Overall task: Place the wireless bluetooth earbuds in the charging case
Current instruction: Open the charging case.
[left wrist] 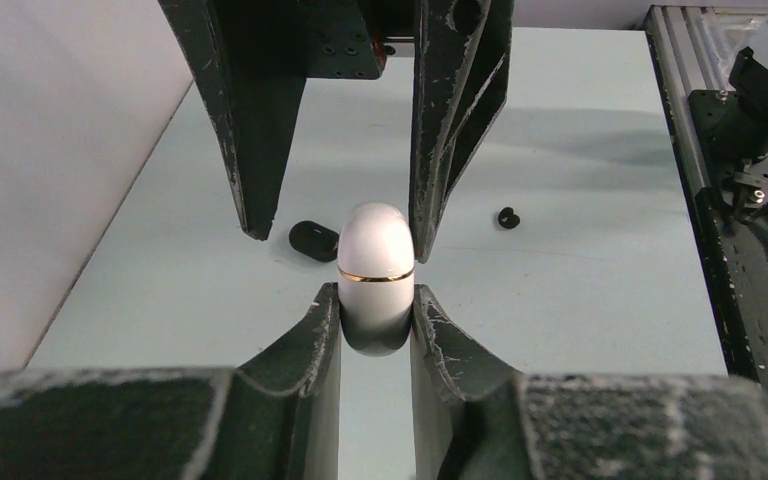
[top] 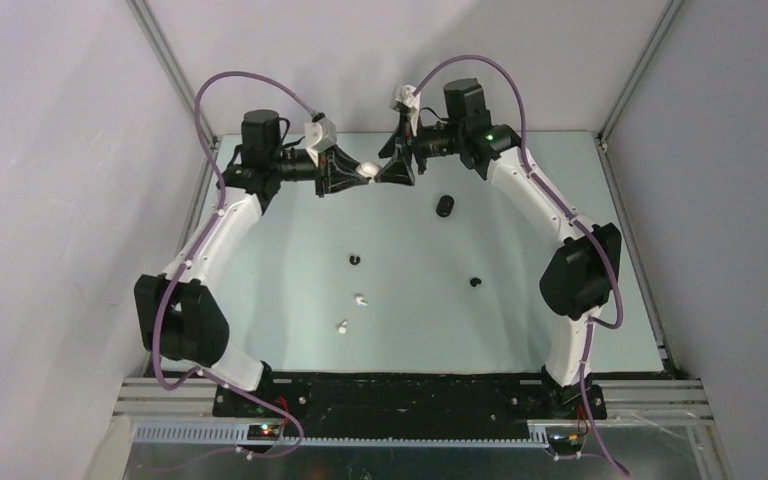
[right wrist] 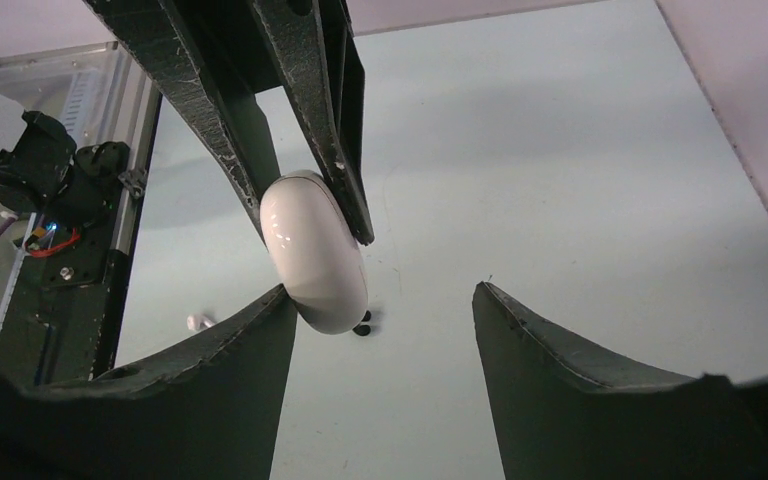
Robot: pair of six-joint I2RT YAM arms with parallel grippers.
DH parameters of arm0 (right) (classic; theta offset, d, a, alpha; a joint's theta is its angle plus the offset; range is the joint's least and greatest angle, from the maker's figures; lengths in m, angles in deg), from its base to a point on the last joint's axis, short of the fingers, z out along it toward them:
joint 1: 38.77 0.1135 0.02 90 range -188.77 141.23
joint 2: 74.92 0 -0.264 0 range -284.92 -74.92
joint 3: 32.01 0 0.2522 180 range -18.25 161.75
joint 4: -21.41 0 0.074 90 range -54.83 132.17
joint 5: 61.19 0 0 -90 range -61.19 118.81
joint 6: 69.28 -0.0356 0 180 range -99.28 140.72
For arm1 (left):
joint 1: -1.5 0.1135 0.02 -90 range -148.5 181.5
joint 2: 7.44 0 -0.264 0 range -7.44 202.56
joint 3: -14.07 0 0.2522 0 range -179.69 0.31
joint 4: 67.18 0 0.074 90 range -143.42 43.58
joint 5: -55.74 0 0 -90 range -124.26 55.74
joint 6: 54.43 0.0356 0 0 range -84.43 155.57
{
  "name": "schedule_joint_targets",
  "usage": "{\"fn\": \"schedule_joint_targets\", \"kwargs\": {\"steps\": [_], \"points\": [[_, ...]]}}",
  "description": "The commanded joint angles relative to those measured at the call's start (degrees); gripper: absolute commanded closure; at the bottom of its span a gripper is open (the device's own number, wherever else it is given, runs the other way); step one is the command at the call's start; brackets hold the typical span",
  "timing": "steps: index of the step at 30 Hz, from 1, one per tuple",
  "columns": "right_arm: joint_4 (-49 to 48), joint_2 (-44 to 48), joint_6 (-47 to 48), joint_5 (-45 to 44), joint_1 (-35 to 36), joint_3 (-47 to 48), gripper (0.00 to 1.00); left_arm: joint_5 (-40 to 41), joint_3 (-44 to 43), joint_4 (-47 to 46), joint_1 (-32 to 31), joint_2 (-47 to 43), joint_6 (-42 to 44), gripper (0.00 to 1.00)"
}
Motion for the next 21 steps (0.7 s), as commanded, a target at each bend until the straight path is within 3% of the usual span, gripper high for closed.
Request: {"fn": "schedule_joint_targets", "kwargs": {"steps": [1, 21], "points": [[-6.5, -0.4, -5.0, -3.2, -1.1, 2.7, 0.32, -3.3, -2.8, -1.2, -0.4, 0.0, -1.0, 1.00], [-9.3, -0.3, -9.8, -0.1, -3.2, 2.3, 0.44, -3.5, -3.7, -1.1, -0.7, 1.6, -3.3, 1.00]]}}
